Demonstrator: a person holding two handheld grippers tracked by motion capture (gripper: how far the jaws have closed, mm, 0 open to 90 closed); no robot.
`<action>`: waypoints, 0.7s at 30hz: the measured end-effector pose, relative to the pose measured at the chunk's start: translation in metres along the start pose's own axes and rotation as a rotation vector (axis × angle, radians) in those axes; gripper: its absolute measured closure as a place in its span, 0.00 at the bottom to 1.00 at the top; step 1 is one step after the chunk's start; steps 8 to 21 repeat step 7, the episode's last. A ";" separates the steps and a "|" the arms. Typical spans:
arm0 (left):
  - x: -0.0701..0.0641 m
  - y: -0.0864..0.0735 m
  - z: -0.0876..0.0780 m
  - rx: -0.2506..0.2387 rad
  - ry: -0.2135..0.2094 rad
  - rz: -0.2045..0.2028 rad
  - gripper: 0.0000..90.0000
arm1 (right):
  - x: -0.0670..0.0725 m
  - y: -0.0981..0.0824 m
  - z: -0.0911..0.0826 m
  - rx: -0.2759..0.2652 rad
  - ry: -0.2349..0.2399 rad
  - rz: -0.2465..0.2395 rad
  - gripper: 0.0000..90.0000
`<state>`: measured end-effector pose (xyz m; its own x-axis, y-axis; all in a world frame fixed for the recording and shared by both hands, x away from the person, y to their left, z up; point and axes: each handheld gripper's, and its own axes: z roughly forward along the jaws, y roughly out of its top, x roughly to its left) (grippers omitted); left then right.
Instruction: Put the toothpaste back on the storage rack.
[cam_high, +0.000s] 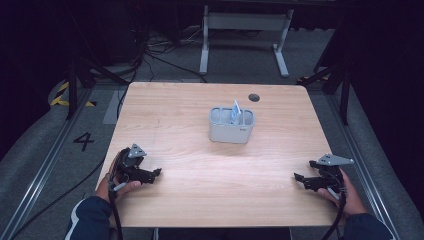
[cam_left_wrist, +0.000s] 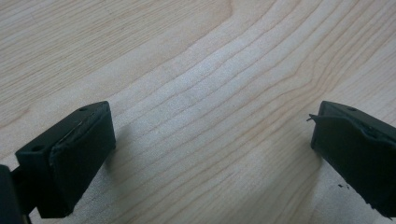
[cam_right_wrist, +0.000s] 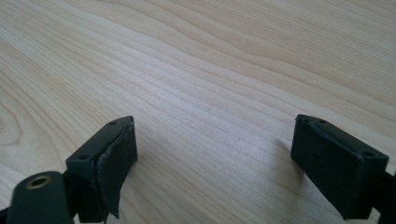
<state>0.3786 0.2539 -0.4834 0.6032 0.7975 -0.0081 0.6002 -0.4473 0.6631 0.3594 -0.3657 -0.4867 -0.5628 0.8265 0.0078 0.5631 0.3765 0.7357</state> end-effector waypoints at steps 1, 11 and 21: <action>0.000 0.000 0.000 0.000 0.000 0.001 0.00 | 0.000 0.000 0.000 0.000 0.000 0.000 0.16; 0.000 0.000 0.000 0.000 0.001 0.006 0.00 | 0.000 0.000 0.000 0.000 0.000 0.000 0.16; 0.000 0.000 0.000 0.000 0.001 0.006 0.00 | 0.000 0.000 0.000 0.000 0.000 0.000 0.16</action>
